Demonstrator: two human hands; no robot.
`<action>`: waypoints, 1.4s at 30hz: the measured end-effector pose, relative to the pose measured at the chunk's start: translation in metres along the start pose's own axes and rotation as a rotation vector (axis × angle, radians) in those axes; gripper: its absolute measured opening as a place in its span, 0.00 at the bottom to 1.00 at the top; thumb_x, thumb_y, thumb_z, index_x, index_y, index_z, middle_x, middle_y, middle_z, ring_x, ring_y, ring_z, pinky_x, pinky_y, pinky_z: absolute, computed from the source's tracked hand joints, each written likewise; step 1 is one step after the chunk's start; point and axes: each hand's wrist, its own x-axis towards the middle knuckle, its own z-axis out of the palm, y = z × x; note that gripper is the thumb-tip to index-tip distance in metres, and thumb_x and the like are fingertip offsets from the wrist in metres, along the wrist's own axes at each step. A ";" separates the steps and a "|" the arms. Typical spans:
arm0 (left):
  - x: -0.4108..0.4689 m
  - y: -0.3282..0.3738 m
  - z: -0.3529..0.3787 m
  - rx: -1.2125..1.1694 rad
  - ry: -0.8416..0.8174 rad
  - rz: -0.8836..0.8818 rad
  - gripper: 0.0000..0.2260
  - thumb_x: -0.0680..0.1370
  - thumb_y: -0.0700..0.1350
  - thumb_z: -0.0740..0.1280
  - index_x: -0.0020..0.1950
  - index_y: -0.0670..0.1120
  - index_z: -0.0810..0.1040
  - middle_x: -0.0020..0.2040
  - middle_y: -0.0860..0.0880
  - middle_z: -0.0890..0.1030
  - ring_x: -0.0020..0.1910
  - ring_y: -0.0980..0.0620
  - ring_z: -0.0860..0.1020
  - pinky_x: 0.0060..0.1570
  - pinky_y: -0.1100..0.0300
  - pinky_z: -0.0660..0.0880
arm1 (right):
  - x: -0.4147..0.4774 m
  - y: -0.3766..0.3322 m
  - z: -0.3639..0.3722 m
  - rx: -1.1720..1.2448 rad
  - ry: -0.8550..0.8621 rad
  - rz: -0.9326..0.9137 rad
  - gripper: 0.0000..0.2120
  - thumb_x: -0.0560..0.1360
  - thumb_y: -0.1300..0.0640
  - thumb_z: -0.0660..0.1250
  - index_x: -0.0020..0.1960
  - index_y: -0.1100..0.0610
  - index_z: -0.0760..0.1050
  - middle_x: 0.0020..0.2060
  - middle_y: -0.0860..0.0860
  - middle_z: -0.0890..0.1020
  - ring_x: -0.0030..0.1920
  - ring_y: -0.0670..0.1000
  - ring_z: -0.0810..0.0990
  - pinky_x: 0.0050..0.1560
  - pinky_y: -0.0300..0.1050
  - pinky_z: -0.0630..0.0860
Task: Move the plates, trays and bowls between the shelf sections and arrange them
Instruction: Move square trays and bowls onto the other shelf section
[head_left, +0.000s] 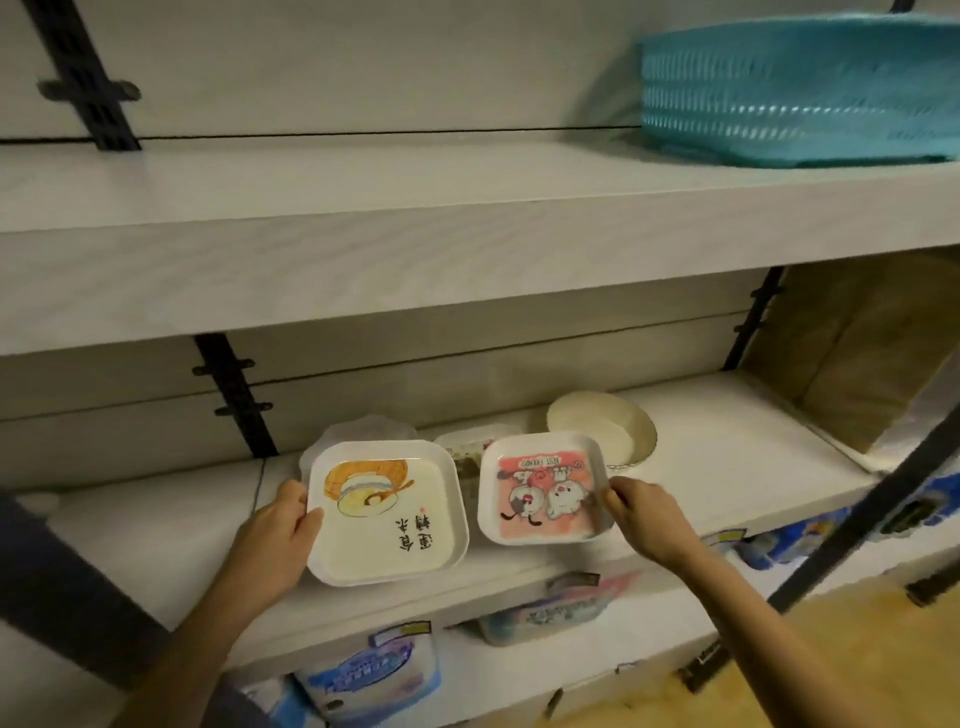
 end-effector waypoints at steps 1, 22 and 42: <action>0.001 0.004 0.003 0.006 0.019 -0.021 0.05 0.80 0.41 0.56 0.53 0.41 0.68 0.54 0.39 0.79 0.46 0.48 0.74 0.33 0.62 0.68 | 0.014 0.000 -0.001 -0.002 -0.008 -0.025 0.14 0.80 0.55 0.54 0.38 0.55 0.69 0.45 0.59 0.82 0.41 0.58 0.75 0.39 0.45 0.64; 0.009 0.024 0.029 -0.091 0.262 -0.155 0.09 0.79 0.39 0.59 0.55 0.34 0.74 0.53 0.36 0.80 0.44 0.47 0.75 0.32 0.69 0.66 | 0.145 -0.031 0.040 -0.225 -0.356 -0.051 0.17 0.79 0.53 0.55 0.60 0.62 0.73 0.59 0.59 0.78 0.59 0.59 0.76 0.56 0.48 0.73; 0.092 0.081 0.125 0.253 0.174 -0.117 0.14 0.81 0.44 0.56 0.62 0.38 0.72 0.53 0.41 0.80 0.48 0.48 0.79 0.40 0.62 0.70 | 0.093 0.028 -0.030 0.078 -0.324 -0.193 0.22 0.80 0.44 0.50 0.48 0.58 0.77 0.43 0.53 0.80 0.50 0.57 0.78 0.54 0.50 0.73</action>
